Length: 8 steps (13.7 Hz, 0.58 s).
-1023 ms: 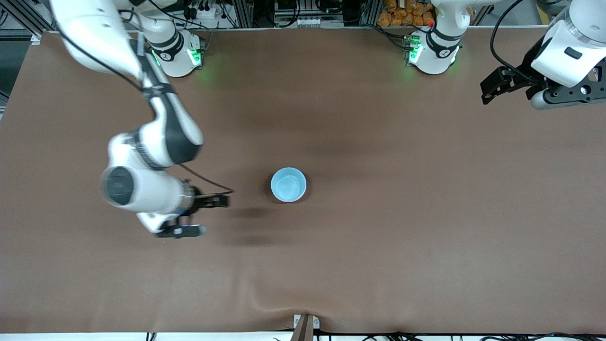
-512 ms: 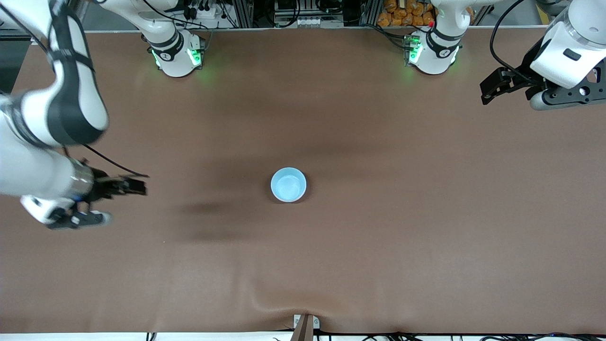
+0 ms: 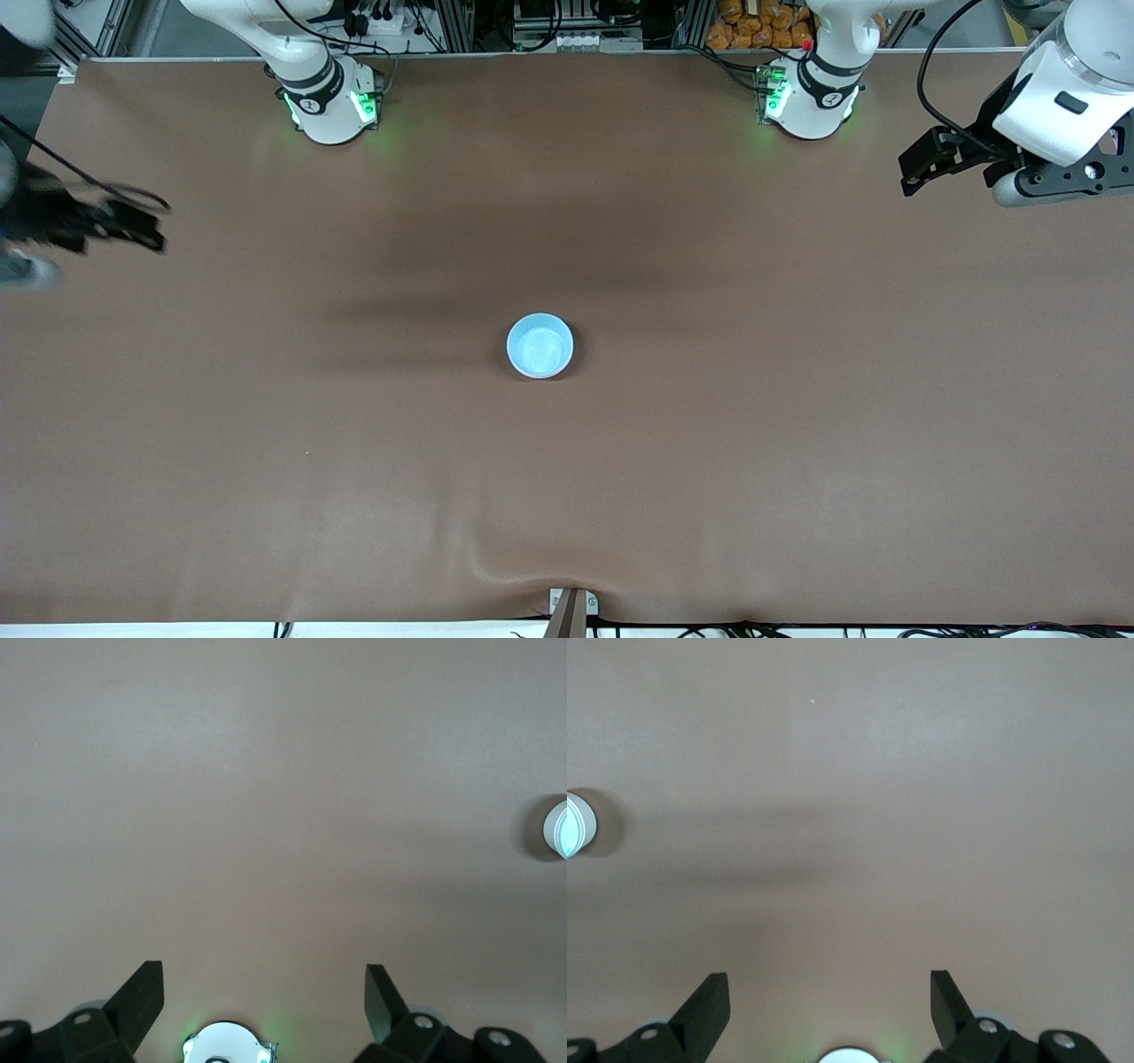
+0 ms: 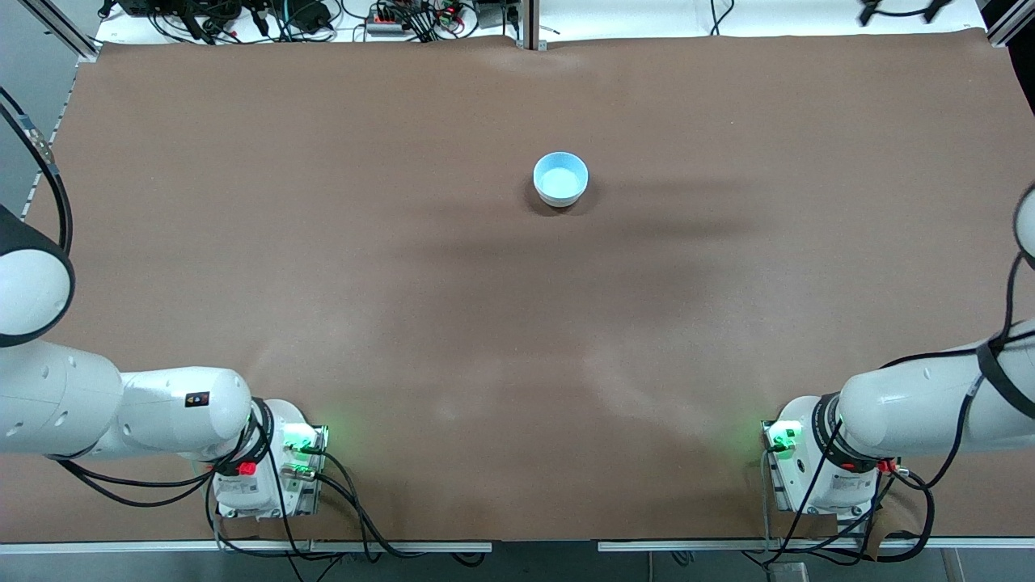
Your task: Stack pink and blue bowls on white bowl
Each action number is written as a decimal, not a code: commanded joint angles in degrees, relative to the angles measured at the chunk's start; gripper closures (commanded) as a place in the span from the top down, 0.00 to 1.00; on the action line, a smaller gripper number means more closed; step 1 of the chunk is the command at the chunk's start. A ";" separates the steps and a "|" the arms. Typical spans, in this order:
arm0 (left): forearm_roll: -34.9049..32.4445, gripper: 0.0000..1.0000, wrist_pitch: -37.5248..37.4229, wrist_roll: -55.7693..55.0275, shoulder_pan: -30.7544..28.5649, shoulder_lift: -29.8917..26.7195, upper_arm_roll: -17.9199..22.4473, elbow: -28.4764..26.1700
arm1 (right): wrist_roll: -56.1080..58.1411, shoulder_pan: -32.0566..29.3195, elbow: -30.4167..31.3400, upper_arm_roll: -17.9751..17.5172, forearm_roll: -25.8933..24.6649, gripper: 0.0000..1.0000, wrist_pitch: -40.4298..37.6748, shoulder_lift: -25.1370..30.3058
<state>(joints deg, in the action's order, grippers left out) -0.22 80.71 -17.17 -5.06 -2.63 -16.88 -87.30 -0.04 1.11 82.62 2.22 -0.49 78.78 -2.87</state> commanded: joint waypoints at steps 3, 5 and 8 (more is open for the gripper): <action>0.40 1.00 -0.29 1.27 -0.91 -1.32 -0.09 -1.03 | 0.57 0.38 2.46 1.92 -1.10 1.00 0.23 3.05; 0.40 1.00 -0.29 1.27 -0.91 -1.32 -0.09 -1.12 | 0.48 0.38 2.54 1.92 -1.01 1.00 0.49 3.05; 0.40 1.00 -0.29 1.27 -0.91 -1.32 -0.09 -1.47 | 0.39 0.38 2.54 1.92 -1.01 1.00 0.76 2.96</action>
<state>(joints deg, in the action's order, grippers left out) -0.22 80.71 -17.17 -5.27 -2.63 -16.84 -87.50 0.26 1.16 84.45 4.13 -0.49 78.97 -0.56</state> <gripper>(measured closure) 0.000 0.000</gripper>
